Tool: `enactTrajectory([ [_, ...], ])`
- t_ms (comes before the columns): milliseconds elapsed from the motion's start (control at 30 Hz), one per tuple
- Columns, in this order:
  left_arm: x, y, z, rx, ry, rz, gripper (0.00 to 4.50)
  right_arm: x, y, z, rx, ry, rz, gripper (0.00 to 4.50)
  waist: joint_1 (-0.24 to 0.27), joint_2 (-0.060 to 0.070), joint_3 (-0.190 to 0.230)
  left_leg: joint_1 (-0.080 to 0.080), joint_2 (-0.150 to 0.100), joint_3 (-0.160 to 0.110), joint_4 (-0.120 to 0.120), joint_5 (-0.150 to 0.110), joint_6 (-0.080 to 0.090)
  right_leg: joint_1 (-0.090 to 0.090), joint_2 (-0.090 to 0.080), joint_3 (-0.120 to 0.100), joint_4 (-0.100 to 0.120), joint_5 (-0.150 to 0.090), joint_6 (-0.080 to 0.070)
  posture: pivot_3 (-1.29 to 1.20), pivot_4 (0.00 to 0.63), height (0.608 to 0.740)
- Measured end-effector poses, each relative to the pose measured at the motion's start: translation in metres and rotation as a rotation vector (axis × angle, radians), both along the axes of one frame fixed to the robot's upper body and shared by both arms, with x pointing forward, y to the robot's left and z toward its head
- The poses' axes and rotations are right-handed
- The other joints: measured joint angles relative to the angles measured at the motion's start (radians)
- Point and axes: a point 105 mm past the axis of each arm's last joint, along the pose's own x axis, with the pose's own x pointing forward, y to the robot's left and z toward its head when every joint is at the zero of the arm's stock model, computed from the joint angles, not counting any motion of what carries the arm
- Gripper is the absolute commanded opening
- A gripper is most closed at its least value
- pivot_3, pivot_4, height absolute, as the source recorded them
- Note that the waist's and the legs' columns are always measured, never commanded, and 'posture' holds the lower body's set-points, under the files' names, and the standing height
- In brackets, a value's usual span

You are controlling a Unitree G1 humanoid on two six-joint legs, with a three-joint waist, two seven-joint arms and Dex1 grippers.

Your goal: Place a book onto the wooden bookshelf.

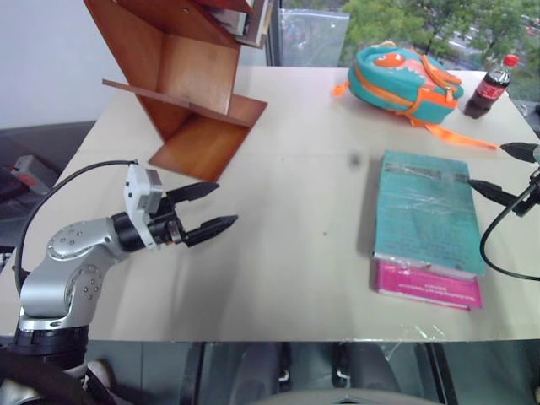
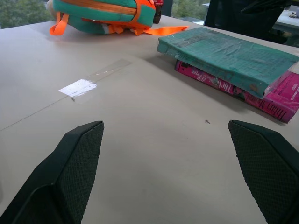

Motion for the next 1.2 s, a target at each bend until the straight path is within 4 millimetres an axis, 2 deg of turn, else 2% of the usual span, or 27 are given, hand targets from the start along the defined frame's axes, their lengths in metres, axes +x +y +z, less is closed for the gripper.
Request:
enactTrajectory([
  [167,-0.008,-0.006,0.004,-0.022,-0.005,-0.082,4.46,-0.001,-0.005,-0.005,-0.067,0.018,-0.029,4.50,0.001,0.000,0.000,0.000,0.000,0.000,0.000,0.000,0.000,0.000,0.000,0.000,0.000,0.000,0.000,0.00,0.150,0.740],
  [200,-0.011,-0.010,0.006,-0.025,-0.016,-0.119,4.50,-0.001,-0.008,-0.007,-0.082,0.028,-0.045,4.09,0.001,0.000,0.000,0.000,0.000,0.000,0.000,0.000,0.000,0.000,0.000,0.000,0.000,0.000,0.000,0.00,0.150,0.740],
  [233,-0.013,-0.012,0.008,-0.023,-0.024,-0.138,4.50,-0.001,-0.009,-0.008,-0.086,0.032,-0.054,3.96,0.000,0.000,0.000,0.000,0.000,0.000,0.000,0.000,0.000,0.000,0.000,0.000,0.000,0.000,0.000,0.00,0.150,0.740],
  [300,-0.018,-0.017,0.012,-0.016,-0.050,-0.186,4.50,0.000,-0.015,-0.010,-0.095,0.047,-0.089,3.22,0.000,0.000,0.000,0.000,0.000,0.000,0.000,0.000,0.000,0.000,0.000,0.000,0.000,0.000,0.000,0.00,0.150,0.740],
  [433,-0.026,-0.027,0.015,0.002,-0.076,-0.269,4.50,-0.001,-0.030,-0.016,-0.105,0.092,-0.165,1.15,0.000,0.000,0.000,0.000,0.000,0.000,0.000,0.000,0.000,0.000,0.000,0.000,0.000,0.000,0.000,0.00,0.150,0.740],
  [533,-0.028,-0.034,0.015,0.010,-0.080,-0.313,4.50,-0.002,-0.038,-0.021,-0.137,0.114,-0.212,0.05,0.001,0.000,0.000,0.000,0.000,0.000,0.000,0.000,0.000,0.000,0.000,0.000,0.000,0.000,0.000,0.00,0.150,0.740],
  [767,-0.031,-0.046,0.023,0.019,-0.114,-0.376,4.50,-0.006,-0.050,-0.066,-0.238,0.279,-0.281,0.05,-0.001,0.000,0.000,0.000,0.000,0.001,0.001,0.000,0.000,0.000,0.001,0.001,0.000,0.000,0.000,0.00,0.150,0.740],
  [867,-0.032,-0.048,0.024,0.021,-0.111,-0.392,4.50,-0.002,-0.052,-0.078,-0.271,0.318,-0.298,0.05,-0.005,0.000,0.000,0.001,0.000,0.002,0.001,0.000,0.000,0.000,0.001,0.001,0.000,-0.001,0.001,0.00,0.150,0.740],
  [1133,-0.033,-0.047,0.020,0.024,-0.091,-0.394,4.50,0.002,-0.021,-0.114,-0.237,0.425,-0.180,0.05,-0.013,0.000,0.000,0.001,0.000,0.001,0.001,0.000,0.000,0.000,0.001,0.001,0.000,-0.001,0.002,0.00,0.150,0.740],
  [1200,-0.035,-0.046,0.017,0.024,-0.079,-0.389,4.50,0.003,-0.017,-0.114,-0.226,0.427,-0.162,0.05,-0.015,0.000,0.000,0.001,0.000,0.001,0.001,0.000,0.000,0.000,0.001,0.002,0.000,-0.001,0.002,0.00,0.150,0.740],
])
